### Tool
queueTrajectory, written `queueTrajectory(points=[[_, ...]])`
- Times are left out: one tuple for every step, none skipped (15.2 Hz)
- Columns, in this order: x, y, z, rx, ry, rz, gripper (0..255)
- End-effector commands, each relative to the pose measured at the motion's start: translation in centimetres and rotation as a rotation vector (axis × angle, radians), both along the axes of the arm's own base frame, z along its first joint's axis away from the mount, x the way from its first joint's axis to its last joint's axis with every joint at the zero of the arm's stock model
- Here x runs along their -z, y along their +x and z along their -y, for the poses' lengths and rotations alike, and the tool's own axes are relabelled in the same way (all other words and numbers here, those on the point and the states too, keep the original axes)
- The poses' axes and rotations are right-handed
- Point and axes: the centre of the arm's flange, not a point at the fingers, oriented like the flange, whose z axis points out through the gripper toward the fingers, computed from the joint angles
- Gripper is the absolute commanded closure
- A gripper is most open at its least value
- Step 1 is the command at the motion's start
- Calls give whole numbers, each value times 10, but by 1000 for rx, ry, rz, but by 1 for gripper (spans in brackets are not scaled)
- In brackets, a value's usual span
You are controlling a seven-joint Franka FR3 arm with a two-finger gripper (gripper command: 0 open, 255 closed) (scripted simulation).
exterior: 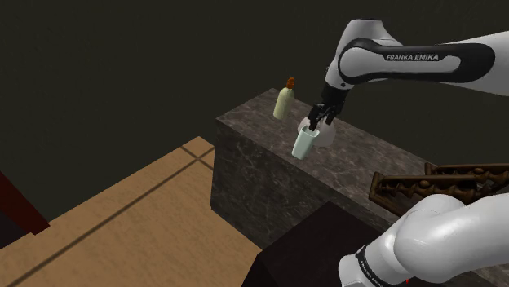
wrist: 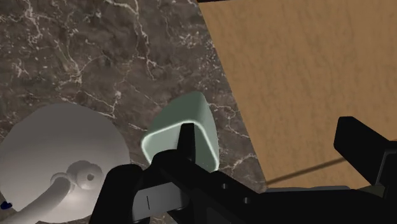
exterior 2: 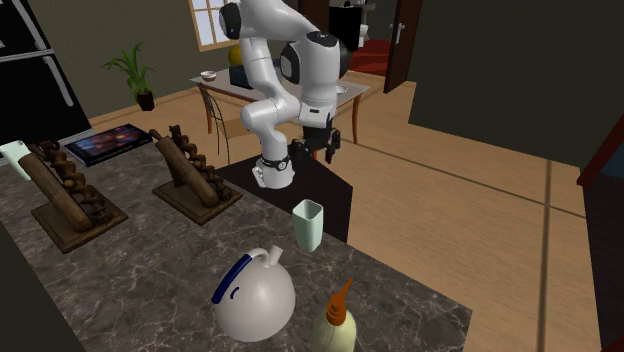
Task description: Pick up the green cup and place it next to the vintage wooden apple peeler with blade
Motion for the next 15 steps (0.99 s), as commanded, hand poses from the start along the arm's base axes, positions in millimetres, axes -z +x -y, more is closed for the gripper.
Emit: queueTrajectory(points=[[15,20,12,-10,7,3,0],[23,30,17,-15,12,3,0],[31,39,21,-20,16,4,0],[40,49,26,-25,20,5,0],[48,58,31,-30,24,5,0],[56,68,35,-35,29,6,0],[58,70,36,-36,30,6,0],[63,70,36,-36,30,6,0],[68,69,36,-36,30,6,0],[74,69,36,-36,30,6,0],[79,69,36,-36,30,6,0],[84,69,36,-36,30,6,0],[89,69,36,-36,30,6,0],[98,68,36,-36,30,6,0],[98,68,36,-36,30,6,0]])
